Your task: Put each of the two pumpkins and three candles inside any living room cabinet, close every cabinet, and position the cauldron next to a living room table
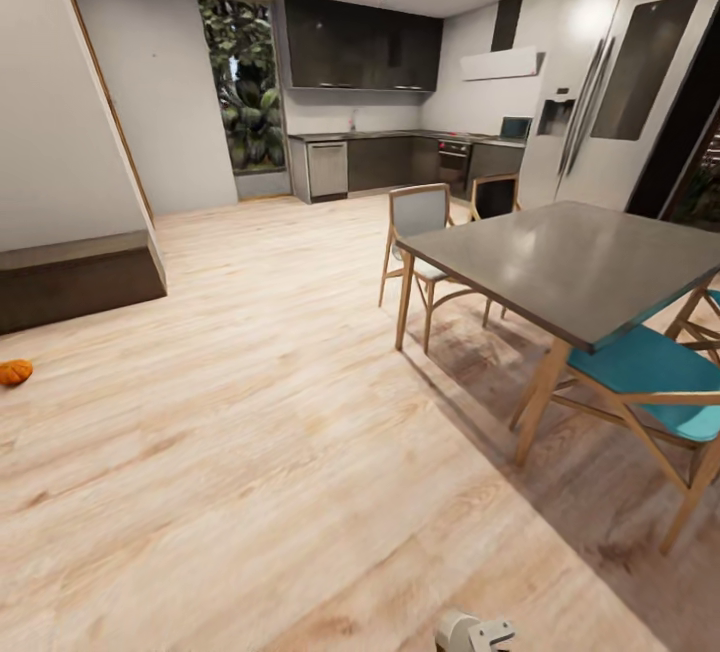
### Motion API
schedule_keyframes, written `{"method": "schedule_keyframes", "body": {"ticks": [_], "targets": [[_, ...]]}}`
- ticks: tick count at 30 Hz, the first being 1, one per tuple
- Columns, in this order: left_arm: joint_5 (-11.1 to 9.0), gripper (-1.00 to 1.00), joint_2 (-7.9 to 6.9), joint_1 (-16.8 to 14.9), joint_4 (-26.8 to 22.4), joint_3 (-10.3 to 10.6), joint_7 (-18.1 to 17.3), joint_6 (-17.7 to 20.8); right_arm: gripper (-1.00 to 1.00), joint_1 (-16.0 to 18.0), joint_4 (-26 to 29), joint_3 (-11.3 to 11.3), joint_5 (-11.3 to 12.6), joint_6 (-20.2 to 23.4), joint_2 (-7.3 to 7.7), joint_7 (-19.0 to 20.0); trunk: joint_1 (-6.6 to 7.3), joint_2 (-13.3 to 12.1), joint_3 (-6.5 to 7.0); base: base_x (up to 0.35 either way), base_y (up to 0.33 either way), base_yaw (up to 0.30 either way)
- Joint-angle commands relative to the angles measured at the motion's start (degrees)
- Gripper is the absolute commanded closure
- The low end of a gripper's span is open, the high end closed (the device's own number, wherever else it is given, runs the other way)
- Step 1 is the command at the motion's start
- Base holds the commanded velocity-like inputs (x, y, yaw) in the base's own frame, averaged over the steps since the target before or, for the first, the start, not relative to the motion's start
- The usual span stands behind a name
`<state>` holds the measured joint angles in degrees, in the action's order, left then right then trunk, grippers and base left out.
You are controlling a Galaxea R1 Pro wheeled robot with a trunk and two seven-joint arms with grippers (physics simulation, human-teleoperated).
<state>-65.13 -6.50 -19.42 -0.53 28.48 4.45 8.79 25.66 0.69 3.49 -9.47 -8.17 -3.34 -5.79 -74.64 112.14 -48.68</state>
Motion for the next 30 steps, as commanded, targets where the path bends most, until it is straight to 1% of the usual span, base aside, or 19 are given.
{"method": "schedule_keyframes", "body": {"ticks": [1, 3, 14, 18, 25, 30], "targets": [[0.0, -1.0, 0.0, 0.0, 0.0, 0.0, 0.0, 0.0, 1.0, 0.0, 0.0, 0.0, 0.0, 0.0, 0.0, 0.0, 0.0, 0.0, 0.0, 0.061, 0.0, 0.295], [0.0, -1.0, 0.0, 0.0, 0.0, 0.0, 0.0, 0.0, 1.0, 0.0, 0.0, 0.0, 0.0, 0.0, 0.0, 0.0, 0.0, 0.0, 0.0, 0.151, 0.0, 0.295], [0.0, -1.0, 0.0, 0.0, 0.0, 0.0, -0.1, 0.0, 1.0, 0.0, 0.0, 0.0, 0.0, -0.1, 0.09, 0.0, 0.0, 0.0, 0.0, 0.304, 0.0, 0.28], [0.0, -1.0, 0.02, 0.0, 0.0, 0.0, -0.1, 0.0, 1.0, 0.0, -0.2, 0.0, 0.0, -0.2, 0.61, 0.1, 0.0, 0.0, 0.0, 0.054, 0.0, 0.05], [0.0, -1.0, 0.07, 0.0, 0.0, 0.1, 0.0, 0.0, 1.0, 0.0, 0.0, 0.0, 0.3, -0.3, 0.11, 0.2, 0.0, 0.0, 0.0, 0.003, 0.0, 0.008], [0.0, -1.0, 0.08, 0.0, 0.0, 0.1, 0.0, 0.0, 1.0, 0.0, 0.0, 0.0, 0.5, -1.0, 0.01, 0.2, 0.0, 0.0, 0.0, 0.0, 0.0, 0.22]]}}
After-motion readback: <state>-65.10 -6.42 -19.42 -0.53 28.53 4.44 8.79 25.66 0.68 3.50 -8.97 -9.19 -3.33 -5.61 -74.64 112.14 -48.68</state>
